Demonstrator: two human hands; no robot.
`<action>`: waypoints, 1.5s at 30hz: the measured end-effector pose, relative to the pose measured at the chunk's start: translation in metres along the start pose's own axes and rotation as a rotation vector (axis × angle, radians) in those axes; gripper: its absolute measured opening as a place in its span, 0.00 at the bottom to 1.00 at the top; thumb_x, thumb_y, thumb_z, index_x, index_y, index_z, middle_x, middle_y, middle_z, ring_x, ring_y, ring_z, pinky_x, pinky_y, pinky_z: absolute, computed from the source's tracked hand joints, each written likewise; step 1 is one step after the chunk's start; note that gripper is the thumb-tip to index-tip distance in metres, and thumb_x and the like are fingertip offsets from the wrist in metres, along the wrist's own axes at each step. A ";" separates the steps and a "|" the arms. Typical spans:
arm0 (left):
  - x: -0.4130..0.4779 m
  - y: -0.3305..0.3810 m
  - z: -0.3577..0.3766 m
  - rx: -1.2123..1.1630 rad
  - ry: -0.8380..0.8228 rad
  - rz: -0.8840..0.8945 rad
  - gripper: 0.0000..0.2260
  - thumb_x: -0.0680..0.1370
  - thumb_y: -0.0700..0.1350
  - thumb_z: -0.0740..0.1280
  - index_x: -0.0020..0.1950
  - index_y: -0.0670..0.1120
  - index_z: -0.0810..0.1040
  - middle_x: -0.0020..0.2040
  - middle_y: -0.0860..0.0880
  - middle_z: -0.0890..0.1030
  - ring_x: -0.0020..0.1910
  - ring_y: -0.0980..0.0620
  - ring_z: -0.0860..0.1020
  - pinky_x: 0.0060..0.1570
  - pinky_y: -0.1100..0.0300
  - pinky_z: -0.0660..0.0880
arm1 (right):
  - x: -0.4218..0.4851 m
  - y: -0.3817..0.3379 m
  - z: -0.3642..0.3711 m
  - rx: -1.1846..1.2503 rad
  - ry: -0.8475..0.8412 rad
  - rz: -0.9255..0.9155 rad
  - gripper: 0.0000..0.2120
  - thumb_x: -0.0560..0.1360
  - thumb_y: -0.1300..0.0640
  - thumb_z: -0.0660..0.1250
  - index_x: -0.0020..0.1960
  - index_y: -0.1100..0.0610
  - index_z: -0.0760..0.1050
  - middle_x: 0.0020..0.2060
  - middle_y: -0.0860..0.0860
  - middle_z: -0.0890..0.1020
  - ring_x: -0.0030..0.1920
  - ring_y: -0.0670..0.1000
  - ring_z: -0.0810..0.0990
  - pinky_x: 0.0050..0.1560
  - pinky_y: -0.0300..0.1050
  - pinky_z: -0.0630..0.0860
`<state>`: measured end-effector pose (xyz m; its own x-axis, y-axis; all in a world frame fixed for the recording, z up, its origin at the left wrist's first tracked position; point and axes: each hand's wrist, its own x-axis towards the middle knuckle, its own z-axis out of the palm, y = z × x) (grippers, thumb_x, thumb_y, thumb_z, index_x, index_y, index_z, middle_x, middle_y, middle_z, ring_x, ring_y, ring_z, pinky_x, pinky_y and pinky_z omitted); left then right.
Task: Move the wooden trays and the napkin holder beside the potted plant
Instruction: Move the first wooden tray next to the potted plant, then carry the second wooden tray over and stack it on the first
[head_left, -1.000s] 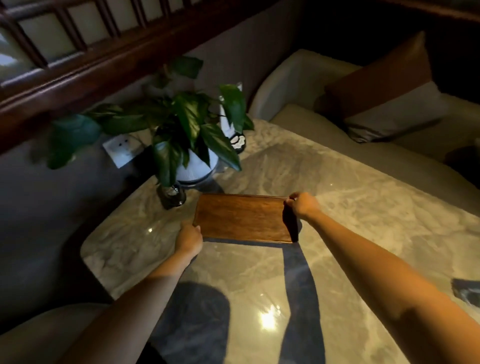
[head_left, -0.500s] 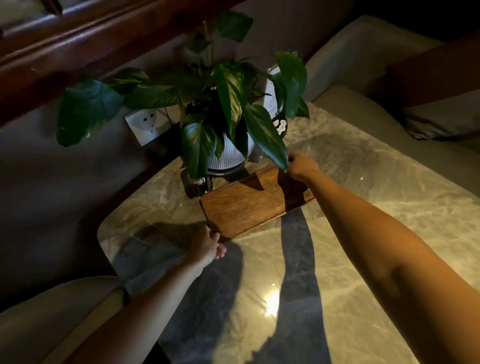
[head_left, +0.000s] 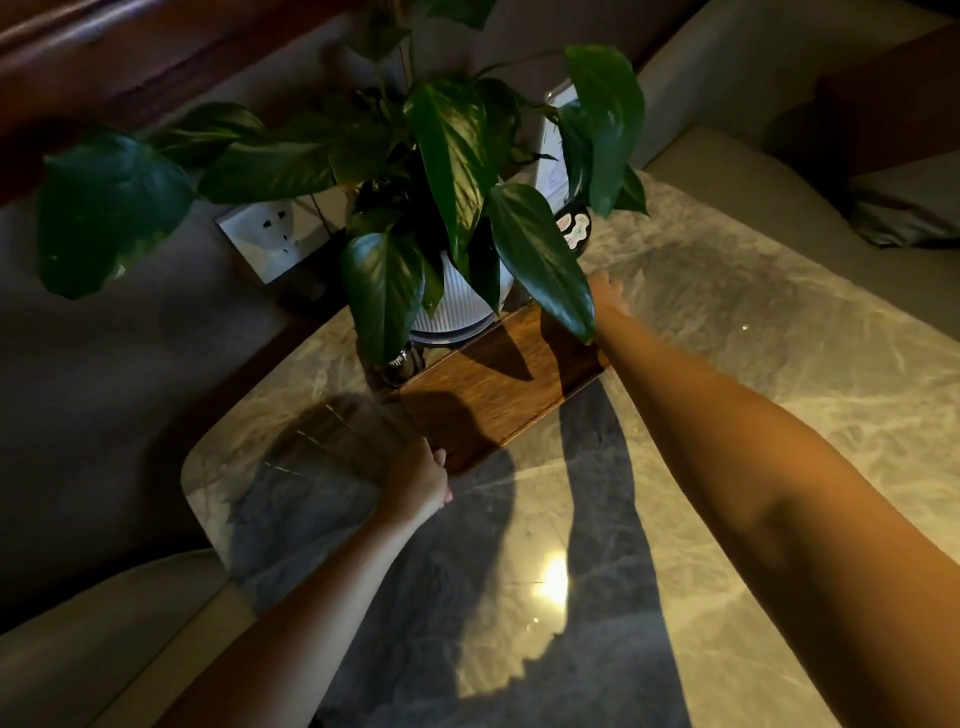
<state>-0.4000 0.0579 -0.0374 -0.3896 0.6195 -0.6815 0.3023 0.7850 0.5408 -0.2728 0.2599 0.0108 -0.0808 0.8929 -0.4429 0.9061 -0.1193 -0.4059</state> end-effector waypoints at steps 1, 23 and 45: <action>0.001 0.000 0.000 0.013 -0.005 -0.004 0.17 0.81 0.41 0.53 0.68 0.35 0.62 0.41 0.31 0.80 0.53 0.31 0.78 0.44 0.49 0.76 | 0.000 -0.002 0.000 -0.026 -0.007 -0.019 0.23 0.79 0.55 0.55 0.71 0.64 0.58 0.72 0.64 0.59 0.72 0.65 0.58 0.72 0.59 0.58; -0.013 0.006 -0.007 0.563 0.276 0.202 0.18 0.81 0.51 0.52 0.56 0.40 0.74 0.56 0.39 0.80 0.55 0.42 0.78 0.49 0.54 0.70 | -0.021 0.023 0.005 -0.240 -0.076 -0.309 0.34 0.79 0.51 0.55 0.76 0.57 0.38 0.77 0.57 0.44 0.77 0.59 0.43 0.75 0.59 0.46; -0.128 0.107 0.102 0.858 0.344 0.793 0.29 0.80 0.57 0.49 0.76 0.45 0.45 0.78 0.44 0.47 0.77 0.46 0.46 0.74 0.44 0.49 | -0.186 0.208 -0.107 -0.241 0.314 -0.110 0.34 0.79 0.43 0.48 0.75 0.56 0.33 0.76 0.55 0.37 0.76 0.57 0.35 0.75 0.56 0.38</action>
<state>-0.2289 0.0632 0.0568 -0.0069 0.9973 -0.0733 0.9873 0.0184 0.1578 -0.0252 0.1153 0.0945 -0.0855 0.9882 -0.1268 0.9736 0.0559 -0.2215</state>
